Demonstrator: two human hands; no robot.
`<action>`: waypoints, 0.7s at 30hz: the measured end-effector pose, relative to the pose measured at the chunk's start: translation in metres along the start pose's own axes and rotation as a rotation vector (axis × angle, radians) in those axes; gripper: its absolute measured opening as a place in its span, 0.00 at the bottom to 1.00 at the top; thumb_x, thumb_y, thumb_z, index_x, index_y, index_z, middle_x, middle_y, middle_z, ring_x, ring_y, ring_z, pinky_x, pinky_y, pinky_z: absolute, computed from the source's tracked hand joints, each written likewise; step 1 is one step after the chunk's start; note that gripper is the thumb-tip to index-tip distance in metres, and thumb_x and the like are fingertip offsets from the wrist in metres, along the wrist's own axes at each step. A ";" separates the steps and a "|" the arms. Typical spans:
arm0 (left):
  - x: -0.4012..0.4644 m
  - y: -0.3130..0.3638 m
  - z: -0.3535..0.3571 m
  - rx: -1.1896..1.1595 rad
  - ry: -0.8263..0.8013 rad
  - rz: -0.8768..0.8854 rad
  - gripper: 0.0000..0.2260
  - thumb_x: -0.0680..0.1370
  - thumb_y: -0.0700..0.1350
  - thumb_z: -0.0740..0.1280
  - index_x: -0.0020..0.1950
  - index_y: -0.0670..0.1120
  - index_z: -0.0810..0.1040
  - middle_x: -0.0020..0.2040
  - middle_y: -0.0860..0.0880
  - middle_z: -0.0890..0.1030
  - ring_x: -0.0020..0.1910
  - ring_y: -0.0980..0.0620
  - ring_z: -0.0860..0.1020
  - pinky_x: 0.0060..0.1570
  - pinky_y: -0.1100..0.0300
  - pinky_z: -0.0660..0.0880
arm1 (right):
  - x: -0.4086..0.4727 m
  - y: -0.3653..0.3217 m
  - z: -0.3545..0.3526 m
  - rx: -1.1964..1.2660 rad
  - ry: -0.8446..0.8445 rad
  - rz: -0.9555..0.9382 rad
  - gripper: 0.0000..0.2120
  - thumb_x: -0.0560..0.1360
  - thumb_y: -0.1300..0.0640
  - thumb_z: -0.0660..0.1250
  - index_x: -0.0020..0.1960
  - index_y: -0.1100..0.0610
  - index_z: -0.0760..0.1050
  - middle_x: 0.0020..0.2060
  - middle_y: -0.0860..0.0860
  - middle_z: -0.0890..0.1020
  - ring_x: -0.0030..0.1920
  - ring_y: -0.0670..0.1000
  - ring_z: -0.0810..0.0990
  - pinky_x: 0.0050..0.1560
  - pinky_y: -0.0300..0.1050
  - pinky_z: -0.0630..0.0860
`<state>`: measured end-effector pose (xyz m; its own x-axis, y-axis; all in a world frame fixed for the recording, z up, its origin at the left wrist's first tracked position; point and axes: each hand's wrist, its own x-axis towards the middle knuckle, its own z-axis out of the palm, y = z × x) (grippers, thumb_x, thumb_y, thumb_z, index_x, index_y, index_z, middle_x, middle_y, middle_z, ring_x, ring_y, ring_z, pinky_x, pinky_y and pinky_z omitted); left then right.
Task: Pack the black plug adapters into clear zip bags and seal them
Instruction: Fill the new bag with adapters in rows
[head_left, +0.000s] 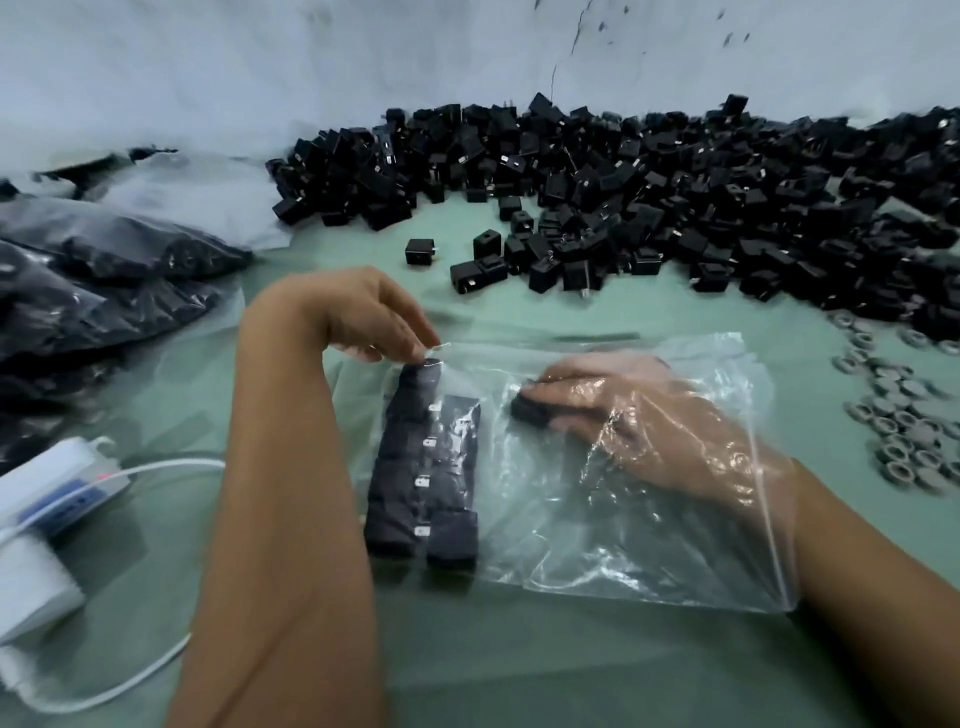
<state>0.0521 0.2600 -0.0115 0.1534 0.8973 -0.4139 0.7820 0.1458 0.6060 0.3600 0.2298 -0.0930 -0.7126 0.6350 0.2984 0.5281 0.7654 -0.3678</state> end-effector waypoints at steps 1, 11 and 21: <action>0.001 0.000 0.002 0.004 0.000 -0.001 0.09 0.74 0.38 0.77 0.48 0.53 0.88 0.39 0.55 0.87 0.33 0.62 0.81 0.33 0.68 0.76 | 0.003 -0.003 -0.001 0.019 -0.005 0.019 0.16 0.79 0.47 0.65 0.66 0.44 0.79 0.55 0.37 0.79 0.48 0.28 0.77 0.56 0.28 0.77; 0.002 -0.004 0.004 -0.017 -0.013 -0.003 0.08 0.72 0.40 0.78 0.45 0.53 0.88 0.38 0.51 0.86 0.36 0.53 0.77 0.39 0.59 0.73 | 0.025 -0.047 0.003 0.199 0.094 0.215 0.11 0.76 0.52 0.76 0.57 0.53 0.83 0.43 0.43 0.84 0.36 0.37 0.82 0.39 0.31 0.79; 0.006 -0.008 0.005 -0.013 0.040 -0.012 0.07 0.72 0.40 0.79 0.46 0.52 0.88 0.36 0.53 0.85 0.33 0.59 0.80 0.35 0.65 0.76 | 0.019 -0.053 0.014 0.156 0.263 0.231 0.12 0.77 0.55 0.75 0.60 0.53 0.85 0.53 0.48 0.86 0.45 0.44 0.85 0.49 0.40 0.84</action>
<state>0.0501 0.2619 -0.0223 0.1196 0.9113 -0.3939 0.7758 0.1618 0.6098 0.3120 0.2003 -0.0797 -0.4294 0.8096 0.4003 0.5697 0.5867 -0.5755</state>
